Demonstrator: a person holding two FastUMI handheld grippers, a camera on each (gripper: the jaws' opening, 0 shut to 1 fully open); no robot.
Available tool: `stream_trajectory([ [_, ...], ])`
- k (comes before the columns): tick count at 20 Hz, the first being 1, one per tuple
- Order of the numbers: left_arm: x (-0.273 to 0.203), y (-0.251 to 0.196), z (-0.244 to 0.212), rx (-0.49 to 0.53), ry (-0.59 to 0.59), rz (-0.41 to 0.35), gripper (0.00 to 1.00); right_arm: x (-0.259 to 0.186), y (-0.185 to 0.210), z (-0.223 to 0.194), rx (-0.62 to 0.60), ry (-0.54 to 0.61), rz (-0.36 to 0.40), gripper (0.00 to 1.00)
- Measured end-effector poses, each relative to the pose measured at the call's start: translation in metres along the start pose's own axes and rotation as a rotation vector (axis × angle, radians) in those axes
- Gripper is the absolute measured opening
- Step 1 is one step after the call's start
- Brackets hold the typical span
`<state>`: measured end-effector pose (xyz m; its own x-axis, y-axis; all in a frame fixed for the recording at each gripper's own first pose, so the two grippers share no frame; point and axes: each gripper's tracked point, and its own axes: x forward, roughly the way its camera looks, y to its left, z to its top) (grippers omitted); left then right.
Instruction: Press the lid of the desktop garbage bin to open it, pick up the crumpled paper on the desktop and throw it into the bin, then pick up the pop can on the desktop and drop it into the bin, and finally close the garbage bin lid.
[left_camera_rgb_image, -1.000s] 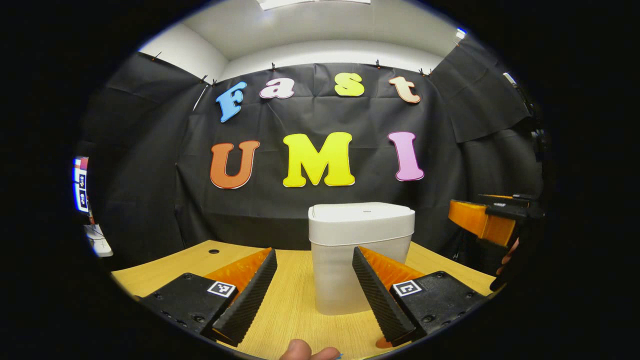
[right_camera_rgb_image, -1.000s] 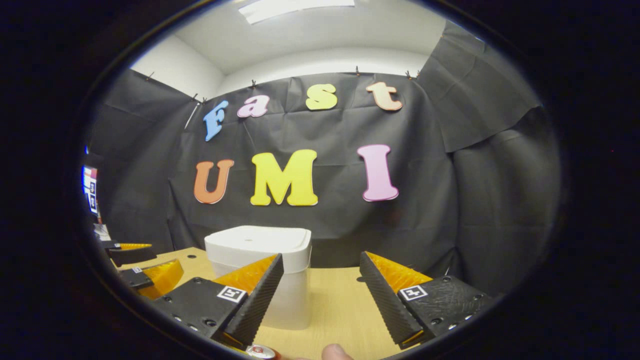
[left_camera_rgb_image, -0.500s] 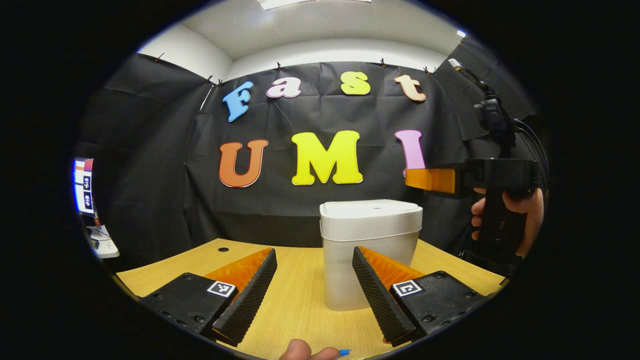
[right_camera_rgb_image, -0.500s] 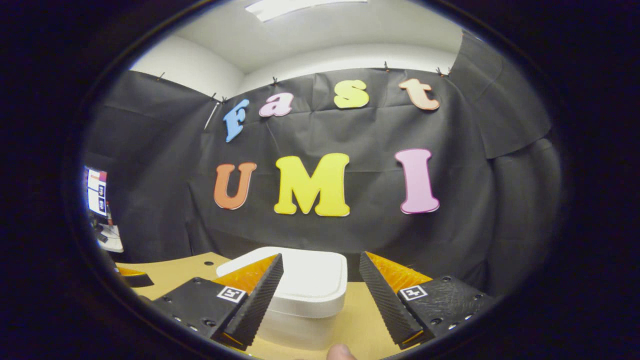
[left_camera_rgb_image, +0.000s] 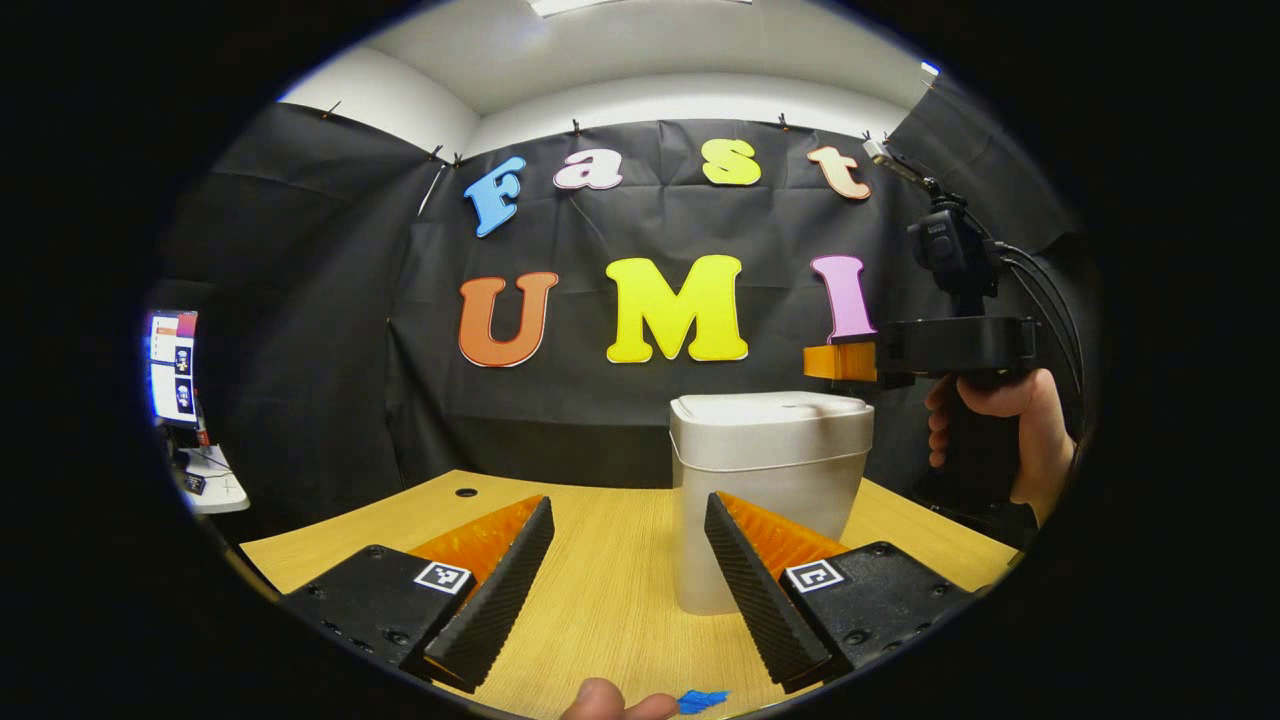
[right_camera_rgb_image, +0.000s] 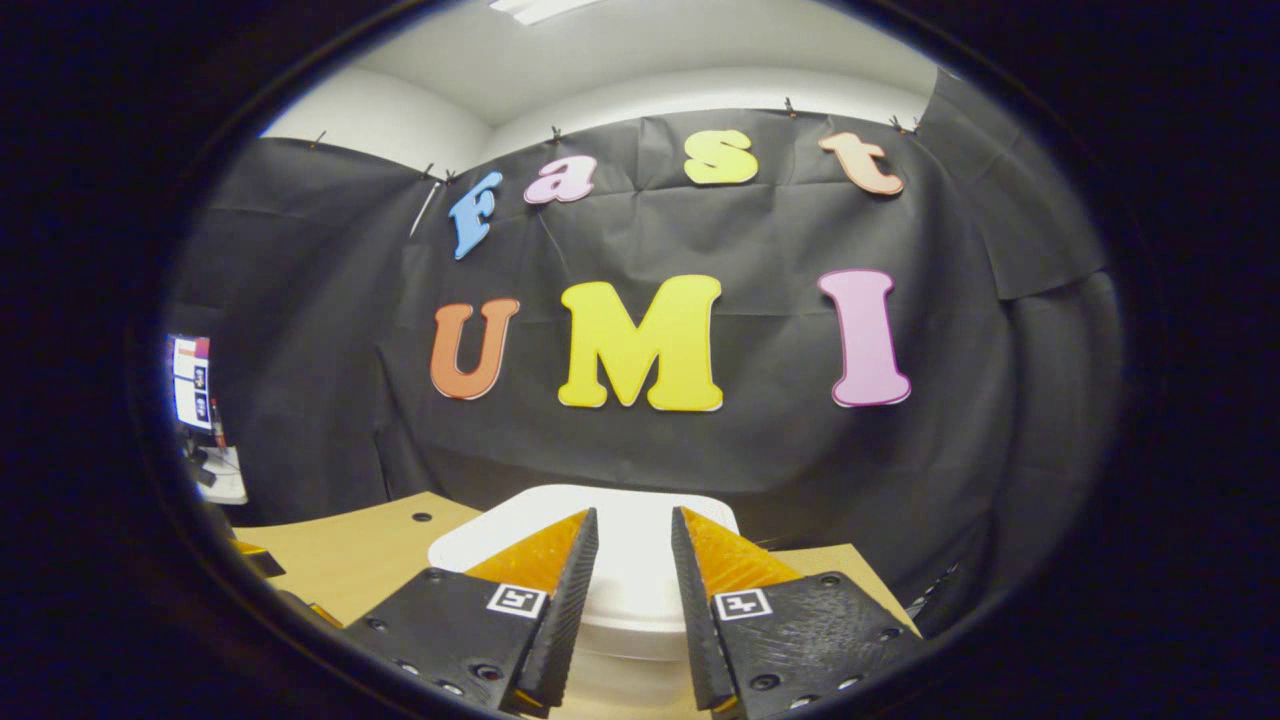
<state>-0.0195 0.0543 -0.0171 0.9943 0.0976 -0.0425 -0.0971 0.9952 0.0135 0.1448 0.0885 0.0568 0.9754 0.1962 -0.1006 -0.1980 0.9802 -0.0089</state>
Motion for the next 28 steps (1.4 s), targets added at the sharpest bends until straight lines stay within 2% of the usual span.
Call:
stream_trajectory([
  [2,0.001,0.000,0.001,-0.006,-0.002,-0.002,0.98,0.007,0.000,-0.006,-0.005,0.026,-0.013,0.47],
  [3,0.001,-0.001,0.001,-0.006,-0.002,-0.006,0.98,0.007,0.000,-0.005,-0.007,0.030,-0.013,0.40],
  [4,0.000,-0.002,0.001,-0.004,-0.002,-0.010,0.98,0.006,0.003,-0.006,-0.004,0.039,-0.002,0.14],
  [6,0.000,-0.004,0.000,0.001,-0.002,-0.016,0.98,-0.005,0.004,-0.003,0.004,0.053,0.010,0.13],
  [8,0.001,-0.005,-0.002,0.002,0.002,-0.021,0.98,0.008,0.010,-0.012,0.030,0.069,0.037,0.00],
  [13,-0.002,-0.004,-0.005,-0.005,0.005,-0.027,0.98,0.012,0.018,-0.032,0.046,0.133,0.058,0.00],
  [18,-0.001,-0.007,-0.008,-0.028,0.016,-0.034,0.98,0.011,0.018,-0.041,-0.018,0.155,0.061,0.00],
  [25,-0.004,-0.009,-0.010,-0.032,0.014,-0.033,0.98,0.007,0.017,-0.031,-0.021,0.105,0.066,0.00],
  [26,-0.006,-0.008,-0.010,-0.037,0.012,-0.030,0.98,0.004,0.011,-0.029,-0.010,0.100,0.035,0.00],
  [27,-0.008,-0.007,-0.010,-0.043,0.011,-0.027,0.98,0.001,0.005,-0.025,0.003,0.091,0.018,0.05],
  [28,-0.008,-0.006,-0.011,-0.047,0.014,-0.025,0.98,-0.007,0.006,-0.019,0.026,0.089,0.031,0.35],
])
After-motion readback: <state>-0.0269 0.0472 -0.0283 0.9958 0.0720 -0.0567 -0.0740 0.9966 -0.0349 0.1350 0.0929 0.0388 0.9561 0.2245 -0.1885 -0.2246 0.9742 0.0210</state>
